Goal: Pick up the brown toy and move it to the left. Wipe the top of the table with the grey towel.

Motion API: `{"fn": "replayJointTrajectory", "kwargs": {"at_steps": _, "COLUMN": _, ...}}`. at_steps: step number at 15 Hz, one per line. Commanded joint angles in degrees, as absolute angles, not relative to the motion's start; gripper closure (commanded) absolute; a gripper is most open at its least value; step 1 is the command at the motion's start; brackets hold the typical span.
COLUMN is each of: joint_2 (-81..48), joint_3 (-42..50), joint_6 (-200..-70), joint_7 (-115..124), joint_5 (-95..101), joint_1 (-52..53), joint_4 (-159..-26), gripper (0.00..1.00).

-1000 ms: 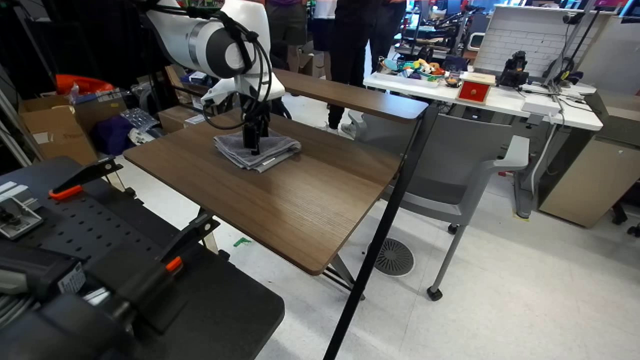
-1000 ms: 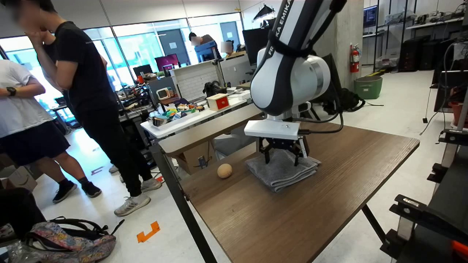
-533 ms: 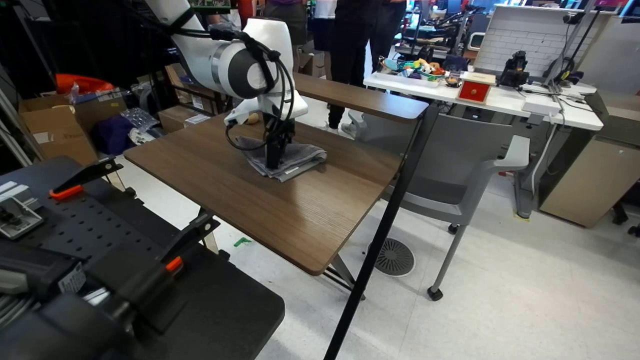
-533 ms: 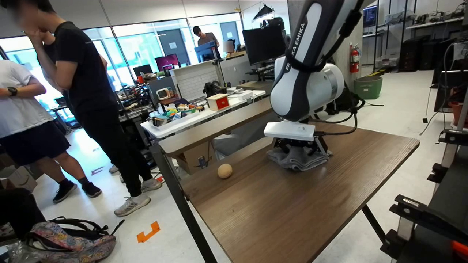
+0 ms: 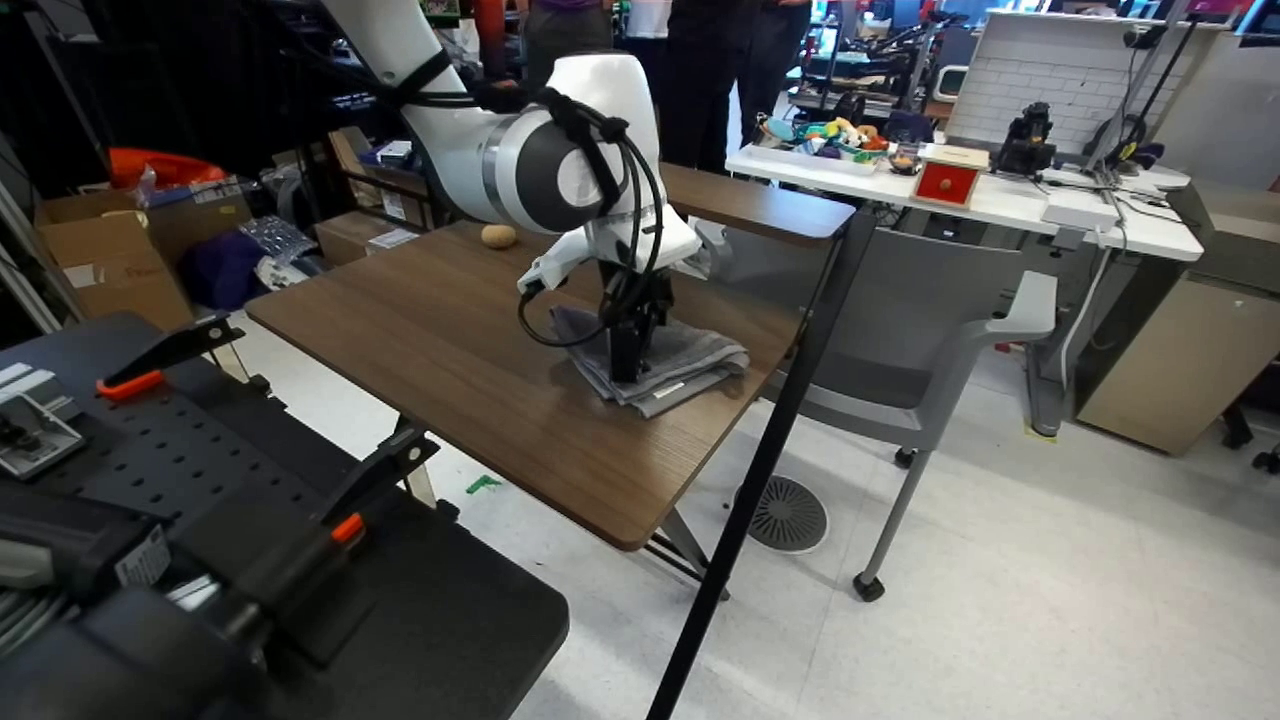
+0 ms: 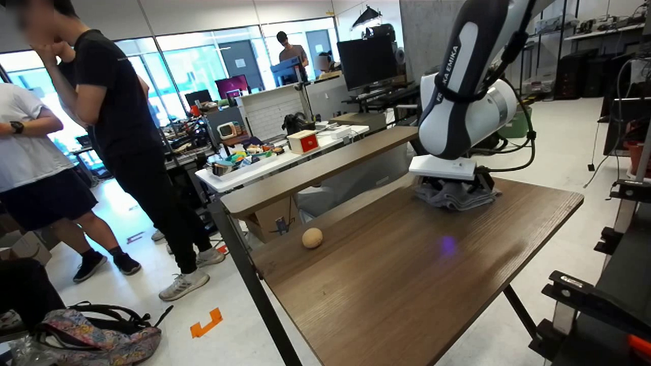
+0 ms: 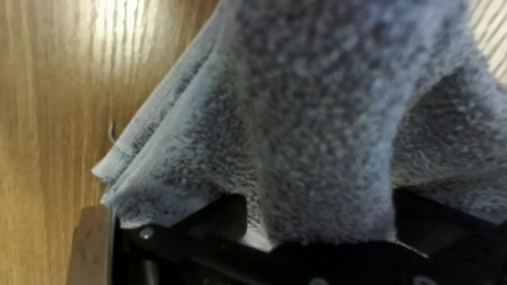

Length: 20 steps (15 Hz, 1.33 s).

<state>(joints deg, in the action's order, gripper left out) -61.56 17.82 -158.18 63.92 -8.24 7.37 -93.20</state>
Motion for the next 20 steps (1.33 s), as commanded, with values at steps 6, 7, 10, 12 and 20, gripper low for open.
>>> {"fn": "replayJointTrajectory", "kwargs": {"at_steps": 6, "joint_2": -51.7, "joint_3": 12.1, "joint_6": -161.9, "joint_7": 51.0, "joint_5": -8.0, "joint_1": 6.3, "joint_4": -111.0, "gripper": 0.0}}
{"fn": "replayJointTrajectory", "kwargs": {"at_steps": 7, "joint_2": -50.5, "joint_3": 10.7, "joint_6": -162.7, "joint_7": 48.6, "joint_5": -8.2, "joint_1": 5.8, "joint_4": -113.0, "gripper": 0.0}}
{"fn": "replayJointTrajectory", "kwargs": {"at_steps": 10, "joint_2": -49.3, "joint_3": 4.5, "joint_6": -169.5, "joint_7": 40.8, "joint_5": -10.1, "joint_1": 3.5, "joint_4": -117.5, "gripper": 0.0}}
{"fn": "replayJointTrajectory", "kwargs": {"at_steps": 12, "joint_2": -50.9, "joint_3": -1.5, "joint_6": -175.3, "joint_7": 36.8, "joint_5": -13.0, "joint_1": 0.5, "joint_4": -117.1, "gripper": 0.0}}
{"fn": "replayJointTrajectory", "kwargs": {"at_steps": 20, "joint_2": -57.2, "joint_3": -18.3, "joint_6": -181.8, "joint_7": 29.0, "joint_5": -19.6, "joint_1": -3.5, "joint_4": -113.6, "gripper": 0.0}}
